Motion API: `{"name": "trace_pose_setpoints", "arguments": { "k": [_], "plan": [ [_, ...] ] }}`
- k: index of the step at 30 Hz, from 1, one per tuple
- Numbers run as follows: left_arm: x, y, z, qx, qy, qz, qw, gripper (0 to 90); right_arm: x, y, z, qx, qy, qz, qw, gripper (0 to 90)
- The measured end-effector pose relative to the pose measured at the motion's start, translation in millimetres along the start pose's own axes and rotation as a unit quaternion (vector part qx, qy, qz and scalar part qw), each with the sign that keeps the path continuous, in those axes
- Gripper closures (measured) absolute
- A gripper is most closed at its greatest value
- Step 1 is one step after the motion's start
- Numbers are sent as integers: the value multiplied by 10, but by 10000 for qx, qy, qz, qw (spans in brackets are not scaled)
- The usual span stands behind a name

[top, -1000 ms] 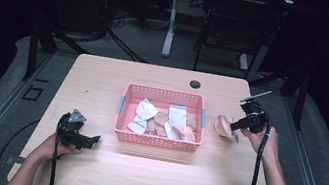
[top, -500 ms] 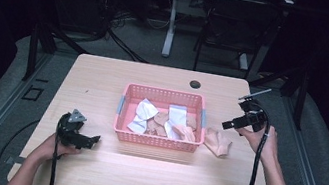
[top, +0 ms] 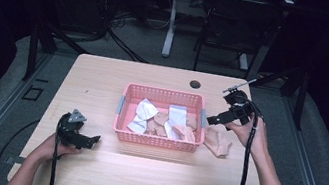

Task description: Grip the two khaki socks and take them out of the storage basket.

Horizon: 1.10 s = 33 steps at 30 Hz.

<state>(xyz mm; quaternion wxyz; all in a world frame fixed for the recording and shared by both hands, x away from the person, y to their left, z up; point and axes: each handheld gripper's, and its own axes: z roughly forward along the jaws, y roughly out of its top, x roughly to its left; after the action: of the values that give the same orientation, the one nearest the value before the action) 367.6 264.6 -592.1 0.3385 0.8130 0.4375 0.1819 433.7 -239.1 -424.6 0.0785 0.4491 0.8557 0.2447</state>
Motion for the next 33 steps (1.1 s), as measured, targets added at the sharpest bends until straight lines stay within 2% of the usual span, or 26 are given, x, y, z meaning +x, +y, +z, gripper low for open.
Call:
{"name": "trace_pose_setpoints", "arguments": {
  "k": [11, 18, 22, 29, 33],
  "plan": [
    [0, 0, -1, 2, 3, 2, 10000, 0, 339, 223, 156, 50, 180, -396, 9990, 0],
    [0, 0, 0, 0, 0, 2, 10000, 0, 508, 317, 310, 292, 262, -659, 9971, 0],
    [0, 0, -1, 1, 5, 3, 10000, 0, 575, 331, 390, 287, 328, -680, 9967, 4],
    [1, 0, 0, 2, 1, 4, 10000, 0, 636, 310, 521, 435, 429, -780, 9951, 148],
    [0, 0, 0, 3, -1, 2, 10000, 0, 674, 270, 607, 418, 479, -716, 9954, 236]
  ]
}}
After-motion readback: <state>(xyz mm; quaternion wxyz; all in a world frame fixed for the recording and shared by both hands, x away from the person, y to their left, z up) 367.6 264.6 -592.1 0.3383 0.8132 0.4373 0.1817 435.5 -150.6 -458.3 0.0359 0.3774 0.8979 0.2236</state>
